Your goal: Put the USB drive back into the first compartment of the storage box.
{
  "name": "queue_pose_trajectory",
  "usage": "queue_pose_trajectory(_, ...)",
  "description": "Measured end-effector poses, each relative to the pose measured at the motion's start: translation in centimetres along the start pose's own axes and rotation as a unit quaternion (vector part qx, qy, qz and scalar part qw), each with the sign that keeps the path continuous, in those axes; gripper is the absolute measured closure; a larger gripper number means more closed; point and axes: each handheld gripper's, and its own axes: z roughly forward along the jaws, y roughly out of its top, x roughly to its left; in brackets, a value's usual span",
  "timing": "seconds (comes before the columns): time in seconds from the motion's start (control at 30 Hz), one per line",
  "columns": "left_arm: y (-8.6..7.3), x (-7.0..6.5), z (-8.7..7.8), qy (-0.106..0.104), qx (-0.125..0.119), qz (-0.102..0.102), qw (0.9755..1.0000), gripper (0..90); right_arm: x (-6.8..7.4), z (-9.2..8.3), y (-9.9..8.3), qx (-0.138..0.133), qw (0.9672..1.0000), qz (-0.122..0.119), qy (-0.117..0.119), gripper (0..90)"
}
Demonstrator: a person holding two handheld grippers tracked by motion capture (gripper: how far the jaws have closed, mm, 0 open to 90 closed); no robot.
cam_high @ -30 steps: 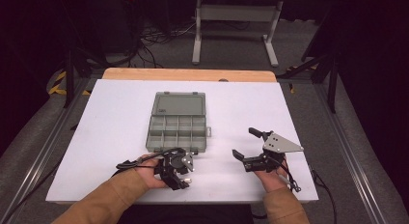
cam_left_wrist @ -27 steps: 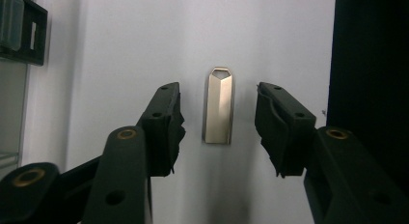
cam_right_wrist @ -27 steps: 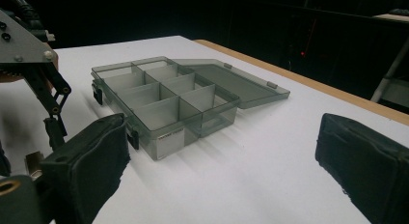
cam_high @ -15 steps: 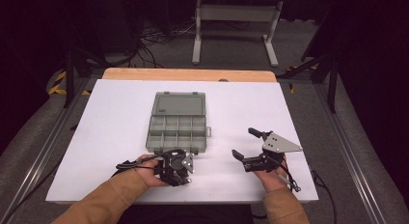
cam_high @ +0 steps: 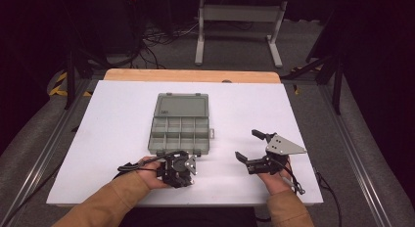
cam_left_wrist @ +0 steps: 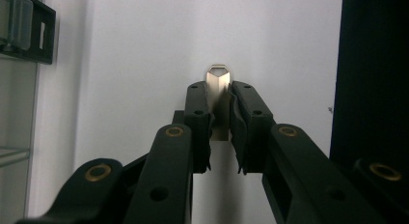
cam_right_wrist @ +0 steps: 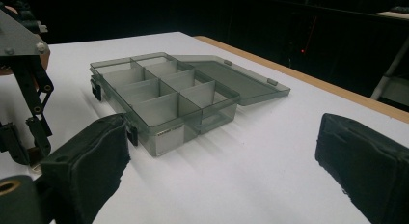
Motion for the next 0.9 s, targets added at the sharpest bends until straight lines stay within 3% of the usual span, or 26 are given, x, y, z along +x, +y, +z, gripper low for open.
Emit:
queue_pose_trajectory(0.43,0.1,0.1,-1.4,0.001,-0.013,-0.004,0.9999,78.5,0.0,0.1,0.0,0.002,1.0000,0.000,-0.001,5.4)
queue_pose_trajectory(0.87,0.0,0.3,-3.5,0.016,-0.049,-0.020,0.9985,78.4,0.0,0.1,0.0,0.003,1.0000,0.000,-0.001,5.4)
queue_pose_trajectory(0.9,0.0,0.4,-3.7,0.017,-0.047,-0.013,0.9987,78.4,0.0,0.1,0.0,0.003,1.0000,0.000,-0.001,5.4)
